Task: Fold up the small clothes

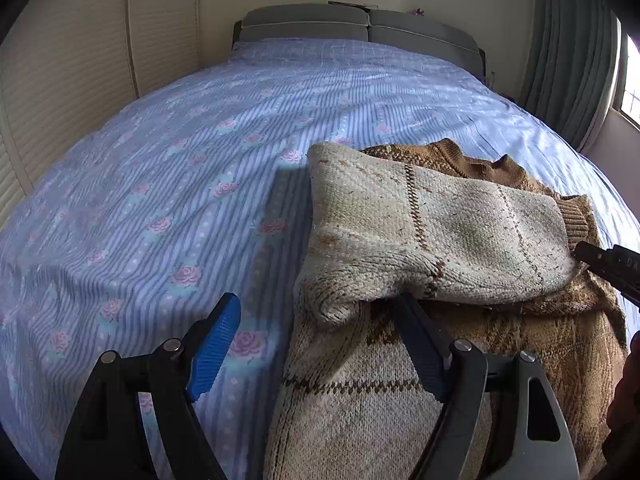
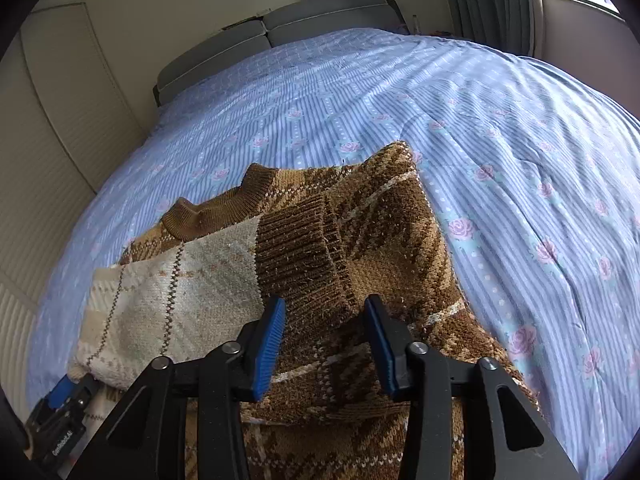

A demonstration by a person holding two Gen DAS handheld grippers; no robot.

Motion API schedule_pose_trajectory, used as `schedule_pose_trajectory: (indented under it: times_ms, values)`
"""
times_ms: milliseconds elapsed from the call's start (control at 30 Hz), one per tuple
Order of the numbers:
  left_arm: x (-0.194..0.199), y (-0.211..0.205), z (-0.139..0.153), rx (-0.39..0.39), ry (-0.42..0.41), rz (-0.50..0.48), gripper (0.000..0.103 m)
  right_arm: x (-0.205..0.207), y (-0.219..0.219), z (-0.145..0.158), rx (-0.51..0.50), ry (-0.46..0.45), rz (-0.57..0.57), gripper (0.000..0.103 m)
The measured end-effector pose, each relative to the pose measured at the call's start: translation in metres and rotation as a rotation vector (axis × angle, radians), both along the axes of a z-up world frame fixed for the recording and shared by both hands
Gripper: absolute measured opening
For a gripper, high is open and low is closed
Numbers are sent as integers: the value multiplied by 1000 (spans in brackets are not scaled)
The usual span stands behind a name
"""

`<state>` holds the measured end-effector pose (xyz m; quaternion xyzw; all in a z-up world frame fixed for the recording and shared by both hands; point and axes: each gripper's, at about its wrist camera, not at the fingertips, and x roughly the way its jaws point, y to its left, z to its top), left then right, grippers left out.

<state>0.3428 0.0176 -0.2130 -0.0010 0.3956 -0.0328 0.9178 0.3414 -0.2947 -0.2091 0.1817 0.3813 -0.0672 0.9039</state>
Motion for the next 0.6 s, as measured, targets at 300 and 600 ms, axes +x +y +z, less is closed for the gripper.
schedule_pose_trajectory:
  times_ms: [300, 600]
  values:
    - [14, 18, -9, -42, 56, 120, 79, -10, -12, 16, -15, -78, -11, 10]
    - [11, 23, -18, -45, 61, 147, 81, -5, -25, 1, -51, -4, -38, 10]
